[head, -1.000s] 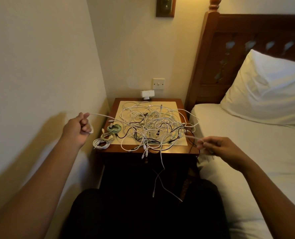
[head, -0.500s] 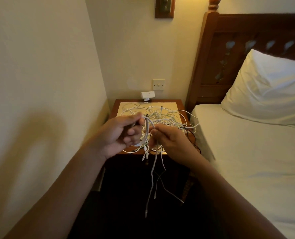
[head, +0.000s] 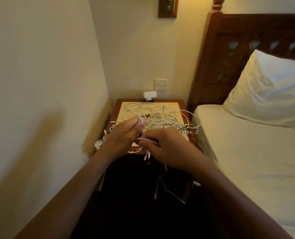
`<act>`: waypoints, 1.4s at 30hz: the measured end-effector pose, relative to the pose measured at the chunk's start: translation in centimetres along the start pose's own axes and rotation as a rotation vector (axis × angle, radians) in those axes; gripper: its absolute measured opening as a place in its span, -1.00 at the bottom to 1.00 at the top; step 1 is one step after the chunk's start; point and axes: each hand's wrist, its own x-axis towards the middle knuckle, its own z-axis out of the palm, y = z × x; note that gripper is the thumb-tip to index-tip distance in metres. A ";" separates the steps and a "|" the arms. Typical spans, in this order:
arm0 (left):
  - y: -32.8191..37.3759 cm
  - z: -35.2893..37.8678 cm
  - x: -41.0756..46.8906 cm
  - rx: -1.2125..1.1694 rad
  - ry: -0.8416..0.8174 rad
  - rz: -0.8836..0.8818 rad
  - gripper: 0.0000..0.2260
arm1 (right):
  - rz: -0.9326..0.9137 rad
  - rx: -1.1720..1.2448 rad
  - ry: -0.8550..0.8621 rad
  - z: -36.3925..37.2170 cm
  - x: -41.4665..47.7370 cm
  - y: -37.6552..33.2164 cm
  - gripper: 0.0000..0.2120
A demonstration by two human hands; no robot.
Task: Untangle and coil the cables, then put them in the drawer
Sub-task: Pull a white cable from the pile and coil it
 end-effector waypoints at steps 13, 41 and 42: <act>-0.3 -3.3 -0.5 -1.114 -0.067 -0.121 -0.64 | 0.200 0.182 0.177 3.4 0.2 9.4 -0.74; -0.3 1.0 -3.7 -1.244 -0.284 -0.257 -0.65 | 0.090 -0.042 0.312 7.8 -2.3 8.9 -0.83; -0.4 1.8 -3.9 -1.284 -0.281 -0.278 -0.65 | 0.129 0.052 0.337 8.0 -2.3 8.7 -0.84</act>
